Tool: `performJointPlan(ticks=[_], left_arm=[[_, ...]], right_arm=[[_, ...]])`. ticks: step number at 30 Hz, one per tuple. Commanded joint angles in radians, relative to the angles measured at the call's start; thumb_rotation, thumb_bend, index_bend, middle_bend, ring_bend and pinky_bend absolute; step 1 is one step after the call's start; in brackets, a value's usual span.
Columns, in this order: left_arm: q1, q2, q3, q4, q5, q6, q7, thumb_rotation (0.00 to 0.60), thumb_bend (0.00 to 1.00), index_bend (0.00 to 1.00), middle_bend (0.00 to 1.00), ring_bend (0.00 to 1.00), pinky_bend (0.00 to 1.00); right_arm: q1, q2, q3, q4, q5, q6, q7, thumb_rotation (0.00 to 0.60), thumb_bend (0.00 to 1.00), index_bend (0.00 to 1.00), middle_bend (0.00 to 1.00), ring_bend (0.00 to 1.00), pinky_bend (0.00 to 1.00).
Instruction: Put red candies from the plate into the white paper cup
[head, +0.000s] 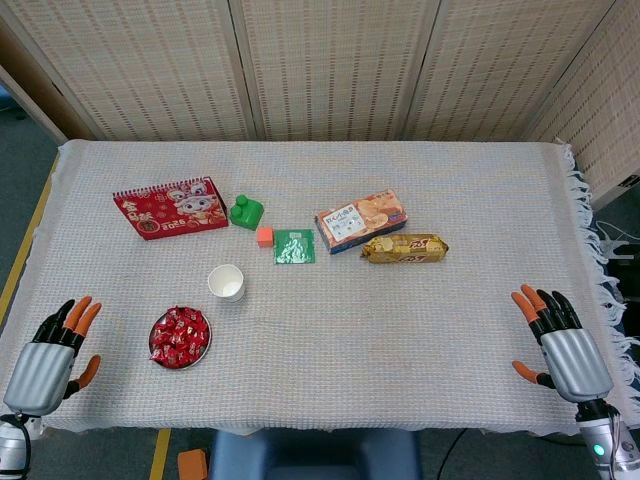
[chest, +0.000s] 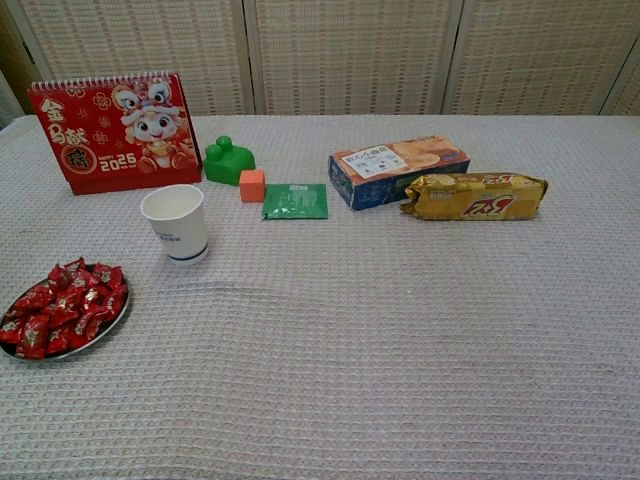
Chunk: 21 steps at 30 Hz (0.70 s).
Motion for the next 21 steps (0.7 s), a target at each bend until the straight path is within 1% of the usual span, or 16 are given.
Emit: performJointPlan(ticks=[1,3,6,10,12,13,15,17,21], left_arm=[[-0.011,0.015,0.023,-0.022,0.015,-0.032,-0.028,0.6,0.39,0.0,0.0,0.0,0.17],[-0.019,0.02,0.04,-0.026,0.049,-0.04,-0.044,0.6,0.39,0.0,0.0,0.0,0.18],[-0.026,0.005,0.055,-0.021,0.088,-0.04,-0.032,0.6,0.39,0.0,0.0,0.0,0.25],[-0.03,0.0,0.063,-0.024,0.1,-0.049,-0.023,0.6,0.39,0.0,0.0,0.0,0.28],[-0.042,-0.013,0.079,-0.037,0.112,-0.087,0.002,0.6,0.39,0.0,0.0,0.0,0.29],[-0.06,-0.032,0.09,-0.046,0.113,-0.144,0.058,0.6,0.39,0.0,0.0,0.0,0.3],[-0.076,-0.057,0.081,-0.081,0.082,-0.206,0.167,0.6,0.39,0.0,0.0,0.0,0.37],[-0.089,-0.068,0.074,-0.108,0.055,-0.248,0.229,0.6,0.39,0.0,0.0,0.0,0.42],[-0.114,-0.103,0.041,-0.133,-0.022,-0.315,0.369,0.6,0.39,0.0,0.0,0.0,0.45]], right_arm=[[-0.008,0.006,-0.004,-0.001,-0.016,0.02,0.017,0.6,0.06,0.0,0.0,0.0,0.0],[-0.016,0.011,-0.005,0.001,-0.032,0.045,0.029,0.6,0.06,0.0,0.0,0.0,0.0],[-0.025,0.018,-0.012,0.0,-0.045,0.06,0.04,0.6,0.06,0.0,0.0,0.0,0.0],[-0.027,0.021,-0.015,0.0,-0.049,0.063,0.043,0.6,0.06,0.0,0.0,0.0,0.0],[-0.03,0.023,-0.017,0.0,-0.054,0.069,0.043,0.6,0.06,0.0,0.0,0.0,0.0],[-0.029,0.023,-0.021,-0.001,-0.056,0.061,0.042,0.6,0.06,0.0,0.0,0.0,0.0],[-0.024,0.025,-0.023,-0.002,-0.053,0.046,0.044,0.6,0.06,0.0,0.0,0.0,0.0],[-0.019,0.026,-0.023,-0.004,-0.052,0.036,0.044,0.6,0.06,0.0,0.0,0.0,0.0],[-0.014,0.029,-0.025,-0.006,-0.054,0.025,0.057,0.6,0.06,0.0,0.0,0.0,0.0]])
